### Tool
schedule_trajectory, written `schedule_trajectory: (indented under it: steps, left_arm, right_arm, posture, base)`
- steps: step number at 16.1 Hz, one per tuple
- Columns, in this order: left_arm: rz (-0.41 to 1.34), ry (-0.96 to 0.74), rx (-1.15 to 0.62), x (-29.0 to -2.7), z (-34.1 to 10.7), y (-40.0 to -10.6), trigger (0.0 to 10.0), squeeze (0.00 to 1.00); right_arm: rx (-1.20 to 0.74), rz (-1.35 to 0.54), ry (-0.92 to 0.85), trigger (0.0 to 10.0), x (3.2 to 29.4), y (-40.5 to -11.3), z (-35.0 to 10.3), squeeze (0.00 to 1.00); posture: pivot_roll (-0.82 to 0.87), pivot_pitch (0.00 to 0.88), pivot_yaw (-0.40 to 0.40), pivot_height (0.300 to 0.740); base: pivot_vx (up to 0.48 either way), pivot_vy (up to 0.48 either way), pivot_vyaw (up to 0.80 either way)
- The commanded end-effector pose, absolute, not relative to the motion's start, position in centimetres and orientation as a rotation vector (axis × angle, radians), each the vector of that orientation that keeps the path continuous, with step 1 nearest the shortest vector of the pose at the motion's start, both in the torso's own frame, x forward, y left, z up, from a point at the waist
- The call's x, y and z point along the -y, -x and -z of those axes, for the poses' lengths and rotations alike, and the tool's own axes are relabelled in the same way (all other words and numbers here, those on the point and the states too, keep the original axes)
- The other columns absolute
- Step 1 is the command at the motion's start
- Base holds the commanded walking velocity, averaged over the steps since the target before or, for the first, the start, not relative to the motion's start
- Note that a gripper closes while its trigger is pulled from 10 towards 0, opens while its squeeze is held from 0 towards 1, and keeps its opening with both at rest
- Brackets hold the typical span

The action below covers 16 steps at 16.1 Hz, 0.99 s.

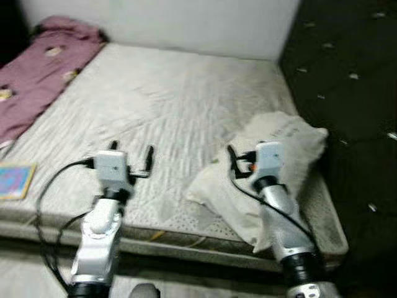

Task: Clean up the room

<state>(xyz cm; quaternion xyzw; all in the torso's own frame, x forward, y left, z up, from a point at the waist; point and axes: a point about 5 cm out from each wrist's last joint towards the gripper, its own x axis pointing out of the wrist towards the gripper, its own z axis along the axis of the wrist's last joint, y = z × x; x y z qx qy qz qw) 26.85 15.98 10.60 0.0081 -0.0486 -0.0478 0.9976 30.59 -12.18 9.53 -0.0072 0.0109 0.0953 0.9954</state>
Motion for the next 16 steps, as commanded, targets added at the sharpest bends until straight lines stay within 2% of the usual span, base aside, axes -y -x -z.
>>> schedule_trajectory:
  steps: [1, 7, 16]
  left_arm:
    - [0.120, -0.015, 0.096, -15.20, -10.65, -26.92, 10.0, 0.00]
    - [0.118, -0.012, 0.098, -15.22, -10.84, -27.24, 10.0, 0.00]
    - [0.122, 0.004, 0.106, -15.22, -10.95, -27.31, 10.0, 0.00]
  right_arm:
    - [-0.020, -0.169, 0.028, 10.0, 13.19, -30.71, -9.61, 0.00]
    - [-0.020, -0.159, 0.027, 10.0, 13.24, -31.02, -9.79, 0.00]
    - [-0.018, -0.155, 0.025, 10.0, 13.32, -31.11, -9.82, 0.00]
  posture:
    - [0.04, 0.000, -0.037, 0.740]
    - [0.03, 0.000, -0.036, 0.740]
    - [0.04, 0.000, -0.038, 0.740]
  base:
    - [0.000, -0.337, 0.00]
    - [0.000, -0.326, 0.00]
    - [0.000, 0.000, 0.00]
